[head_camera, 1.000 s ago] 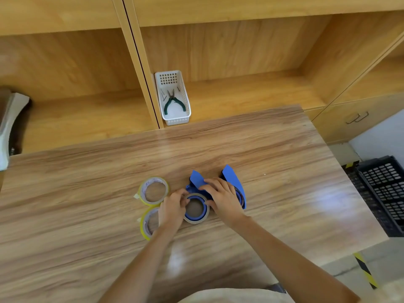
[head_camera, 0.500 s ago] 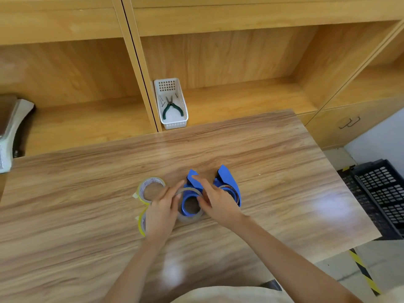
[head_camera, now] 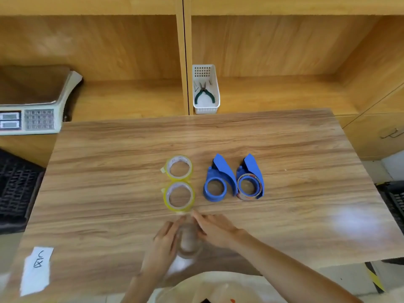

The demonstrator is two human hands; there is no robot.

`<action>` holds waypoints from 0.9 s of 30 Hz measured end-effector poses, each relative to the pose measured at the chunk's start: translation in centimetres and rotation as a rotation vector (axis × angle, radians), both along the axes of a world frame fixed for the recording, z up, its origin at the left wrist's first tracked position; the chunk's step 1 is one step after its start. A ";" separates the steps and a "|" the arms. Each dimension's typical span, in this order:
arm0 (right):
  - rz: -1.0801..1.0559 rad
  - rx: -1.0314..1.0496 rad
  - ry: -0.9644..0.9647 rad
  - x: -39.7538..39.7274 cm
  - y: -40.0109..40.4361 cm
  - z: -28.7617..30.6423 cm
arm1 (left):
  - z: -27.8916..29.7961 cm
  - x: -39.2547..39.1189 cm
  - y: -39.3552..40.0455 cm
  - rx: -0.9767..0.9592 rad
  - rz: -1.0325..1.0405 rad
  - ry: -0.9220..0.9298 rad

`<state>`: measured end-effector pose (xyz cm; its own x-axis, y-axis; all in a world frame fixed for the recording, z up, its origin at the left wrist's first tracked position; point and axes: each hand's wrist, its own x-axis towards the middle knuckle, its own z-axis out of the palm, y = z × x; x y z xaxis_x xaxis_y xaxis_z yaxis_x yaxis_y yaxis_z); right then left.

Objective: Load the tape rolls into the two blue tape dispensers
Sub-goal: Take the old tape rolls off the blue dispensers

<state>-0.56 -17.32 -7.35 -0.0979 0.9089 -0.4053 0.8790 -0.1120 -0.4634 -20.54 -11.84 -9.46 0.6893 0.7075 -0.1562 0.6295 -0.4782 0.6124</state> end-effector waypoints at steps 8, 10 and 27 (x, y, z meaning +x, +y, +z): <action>-0.095 -0.125 -0.048 -0.4 -0.1 -1.3 | -0.3 0.7 -0.4 0.047 -0.026 0.082; -0.124 -0.085 -0.017 0.1 -0.2 -1.3 | 0.0 0.9 0.2 0.123 -0.056 0.160; -0.773 0.452 -0.098 13.9 -1.4 -0.4 | 2.9 19.7 6.5 0.405 -0.459 0.038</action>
